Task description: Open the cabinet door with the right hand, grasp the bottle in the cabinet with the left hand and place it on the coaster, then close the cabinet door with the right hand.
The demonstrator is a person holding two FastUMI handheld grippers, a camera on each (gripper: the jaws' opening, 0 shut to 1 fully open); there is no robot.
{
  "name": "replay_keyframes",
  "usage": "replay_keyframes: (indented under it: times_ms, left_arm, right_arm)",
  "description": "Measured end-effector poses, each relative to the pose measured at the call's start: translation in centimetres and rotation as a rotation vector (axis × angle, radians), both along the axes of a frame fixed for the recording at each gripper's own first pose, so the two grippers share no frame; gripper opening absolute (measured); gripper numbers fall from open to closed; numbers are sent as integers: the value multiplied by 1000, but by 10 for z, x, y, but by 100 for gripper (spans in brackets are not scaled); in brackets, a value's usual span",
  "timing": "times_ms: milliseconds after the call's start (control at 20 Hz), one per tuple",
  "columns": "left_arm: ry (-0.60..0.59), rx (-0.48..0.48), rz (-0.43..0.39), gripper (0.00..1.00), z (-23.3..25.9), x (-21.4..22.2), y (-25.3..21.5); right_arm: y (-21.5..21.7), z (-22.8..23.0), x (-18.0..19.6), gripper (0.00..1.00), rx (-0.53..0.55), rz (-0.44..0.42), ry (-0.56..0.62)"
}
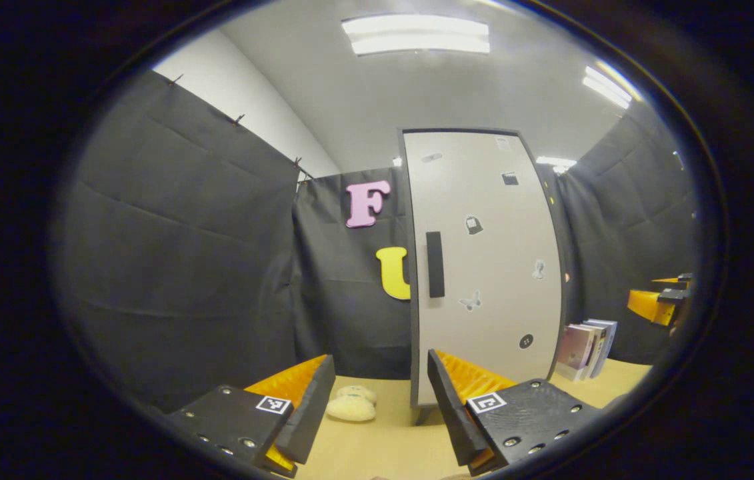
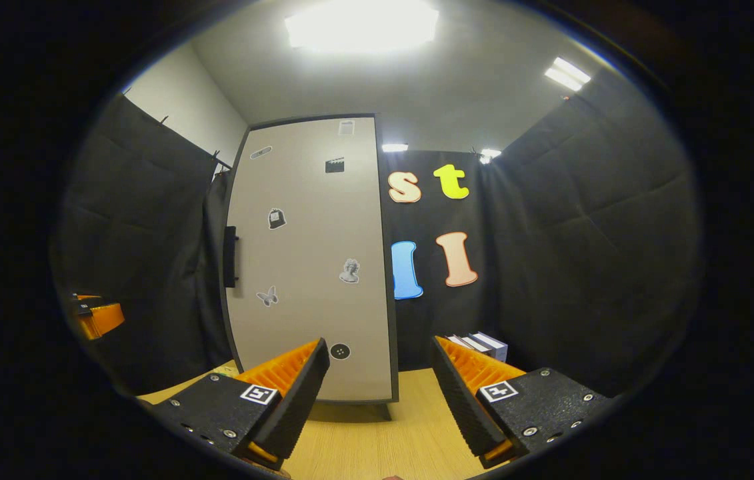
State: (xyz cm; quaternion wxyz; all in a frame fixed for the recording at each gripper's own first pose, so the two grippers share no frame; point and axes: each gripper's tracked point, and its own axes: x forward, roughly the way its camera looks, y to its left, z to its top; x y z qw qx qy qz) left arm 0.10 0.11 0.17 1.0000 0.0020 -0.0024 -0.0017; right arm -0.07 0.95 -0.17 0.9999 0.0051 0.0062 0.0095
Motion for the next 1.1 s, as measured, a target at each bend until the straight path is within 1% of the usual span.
replay_keyframes:
  times_ms: [50, 100, 150, 400, 550, 650, 700, 800, 1100]
  left_arm:
    - [-1, -6, -3, 83, 1, -1, 0]
    - [-2, -9, -5, 83, 2, -1, 1]
    - [-6, -5, -4, 80, 4, -2, 2]
    - [-21, 24, 21, 80, 9, -10, 18]
    - [-19, 15, 44, 80, 9, -15, 30]
    - [-18, 15, 58, 80, 9, -21, 39]
    - [-16, 17, 67, 80, 8, -23, 45]
    - [-8, 24, 85, 80, 4, -30, 56]
    - [19, 40, 152, 80, -3, -48, 95]
  right_arm:
    - [4, 0, 1, 94, 6, 8, 5]
    - [8, 1, 2, 94, 13, 15, 8]
    - [13, 2, 4, 94, 19, 23, 10]
    - [43, 16, 23, 94, 46, 81, 4]
    - [61, 24, 39, 94, 46, 103, 1]
    - [77, 32, 50, 92, 56, 127, -11]
    - [85, 36, 55, 94, 58, 141, -17]
    - [101, 46, 68, 94, 60, 164, -37]
    - [157, 65, 100, 94, 50, 239, -73]
